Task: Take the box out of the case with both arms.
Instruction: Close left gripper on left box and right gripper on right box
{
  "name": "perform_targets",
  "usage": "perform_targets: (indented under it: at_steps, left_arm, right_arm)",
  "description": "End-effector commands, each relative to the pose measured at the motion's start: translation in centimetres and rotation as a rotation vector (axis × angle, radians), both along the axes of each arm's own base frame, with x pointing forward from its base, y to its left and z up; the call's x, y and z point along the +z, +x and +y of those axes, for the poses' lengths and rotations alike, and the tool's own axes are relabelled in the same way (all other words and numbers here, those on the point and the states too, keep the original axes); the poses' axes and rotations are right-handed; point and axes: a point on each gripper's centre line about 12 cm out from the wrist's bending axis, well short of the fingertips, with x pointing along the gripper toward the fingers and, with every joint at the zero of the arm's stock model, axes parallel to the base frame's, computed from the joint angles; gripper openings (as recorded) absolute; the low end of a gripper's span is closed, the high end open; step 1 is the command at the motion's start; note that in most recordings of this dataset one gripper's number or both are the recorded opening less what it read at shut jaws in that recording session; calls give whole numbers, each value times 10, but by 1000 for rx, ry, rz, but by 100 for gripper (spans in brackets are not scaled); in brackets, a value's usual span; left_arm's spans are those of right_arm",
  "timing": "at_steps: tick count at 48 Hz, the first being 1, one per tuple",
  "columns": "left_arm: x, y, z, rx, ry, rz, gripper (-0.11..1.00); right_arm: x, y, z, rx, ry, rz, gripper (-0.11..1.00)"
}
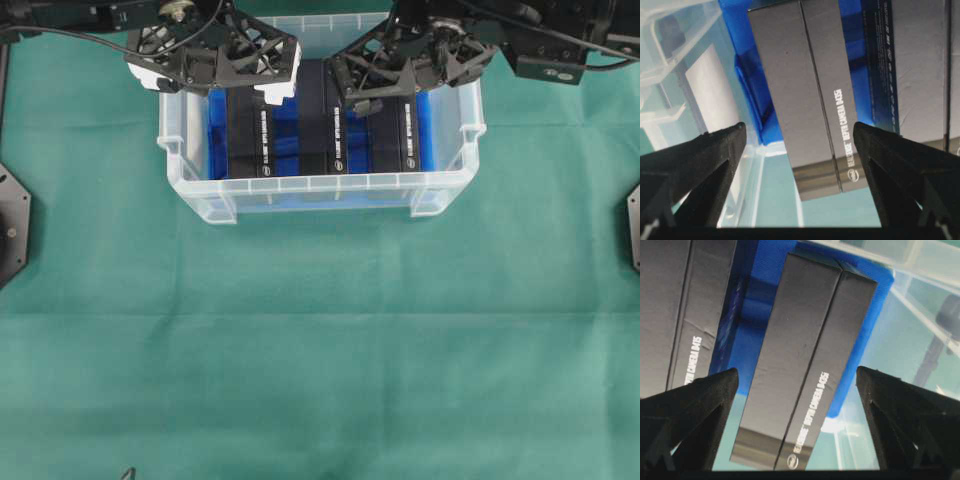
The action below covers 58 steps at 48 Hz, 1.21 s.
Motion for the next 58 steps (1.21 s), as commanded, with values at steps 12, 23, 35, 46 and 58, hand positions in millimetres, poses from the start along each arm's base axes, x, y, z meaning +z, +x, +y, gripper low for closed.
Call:
perform_targets:
  at_steps: [12, 23, 35, 46, 58]
  left_arm:
    - [-19, 4, 3, 21, 6, -24, 91]
    - [-35, 6, 3, 24, -3, -16, 91]
    - [-40, 7, 3, 24, -6, -10, 91]
    - [-40, 6, 2, 25, -9, -5, 91]
    - [-41, 5, 2, 26, -14, 0, 91]
  right_arm:
    - [-10, -1, -3, -3, -7, -26, 95]
    - [-25, -3, -4, -2, -2, -5, 95]
    - [-35, -3, -3, -2, 3, -2, 95]
    - [-35, -3, -3, -3, 7, 0, 95]
    - [-35, -3, -2, -4, 10, -1, 95]
